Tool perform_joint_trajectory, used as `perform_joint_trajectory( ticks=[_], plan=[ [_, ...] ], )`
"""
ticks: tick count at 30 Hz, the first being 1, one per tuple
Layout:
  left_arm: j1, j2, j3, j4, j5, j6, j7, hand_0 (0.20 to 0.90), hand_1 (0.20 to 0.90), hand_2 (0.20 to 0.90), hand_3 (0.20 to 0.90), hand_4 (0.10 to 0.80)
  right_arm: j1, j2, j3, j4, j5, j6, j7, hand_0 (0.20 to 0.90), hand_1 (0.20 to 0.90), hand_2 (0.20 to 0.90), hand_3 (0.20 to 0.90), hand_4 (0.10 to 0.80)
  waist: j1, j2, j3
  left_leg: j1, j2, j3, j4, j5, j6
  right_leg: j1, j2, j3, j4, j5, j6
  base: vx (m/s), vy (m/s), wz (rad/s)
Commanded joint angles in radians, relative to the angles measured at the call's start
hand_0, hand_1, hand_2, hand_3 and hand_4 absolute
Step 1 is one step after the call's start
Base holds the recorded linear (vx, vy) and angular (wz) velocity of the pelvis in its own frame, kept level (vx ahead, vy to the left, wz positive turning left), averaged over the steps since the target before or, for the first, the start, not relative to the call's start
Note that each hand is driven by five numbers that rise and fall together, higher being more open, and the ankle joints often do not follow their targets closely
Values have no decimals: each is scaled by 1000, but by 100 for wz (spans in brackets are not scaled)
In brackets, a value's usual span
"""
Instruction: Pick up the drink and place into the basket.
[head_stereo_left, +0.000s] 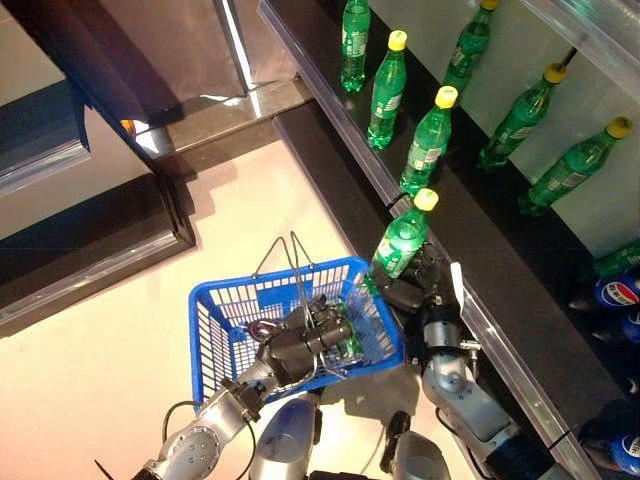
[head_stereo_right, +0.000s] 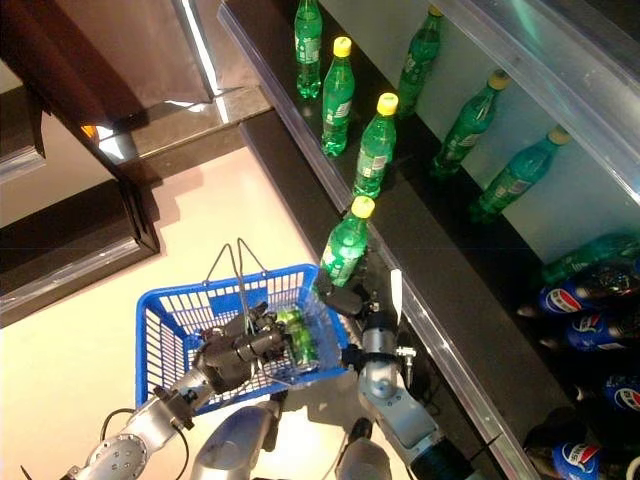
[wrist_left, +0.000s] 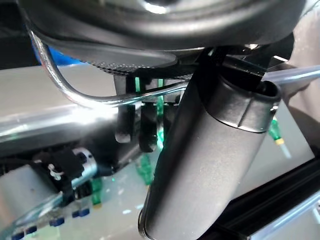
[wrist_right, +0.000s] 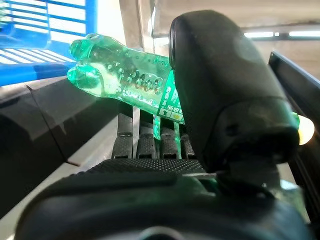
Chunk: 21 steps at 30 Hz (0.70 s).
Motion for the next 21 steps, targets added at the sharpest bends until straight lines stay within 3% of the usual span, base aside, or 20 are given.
perform_joint_trajectory(
  ticks=[1, 12, 21],
  plan=[
    [-133, -134, 48, -469, 4, -123, -302, 300, 300, 300, 200, 100, -94, 10, 60, -74, -22, -173, 88, 300, 300, 300, 200, 100, 26, 15, -153, 4, 64, -7, 144, -112, -72, -105, -45, -4, -42, 207, 65, 0, 0, 0],
    [-180, -164, -12, -470, -4, -53, -319, 300, 300, 300, 200, 100, -161, 34, 196, 54, 14, -116, 240, 300, 300, 300, 200, 100, 49, 7, -133, -16, 55, -39, 161, -113, -69, -115, -48, -7, -34, 213, 65, -5, -26, 3],
    [-208, -191, -60, -469, -14, -10, -318, 300, 300, 300, 200, 100, -198, 57, 283, 198, 52, -5, 347, 300, 300, 300, 200, 100, 71, -6, -138, -29, 48, -57, 177, -117, -65, -114, -46, -17, -30, 217, 62, 11, -16, 2]
  ],
)
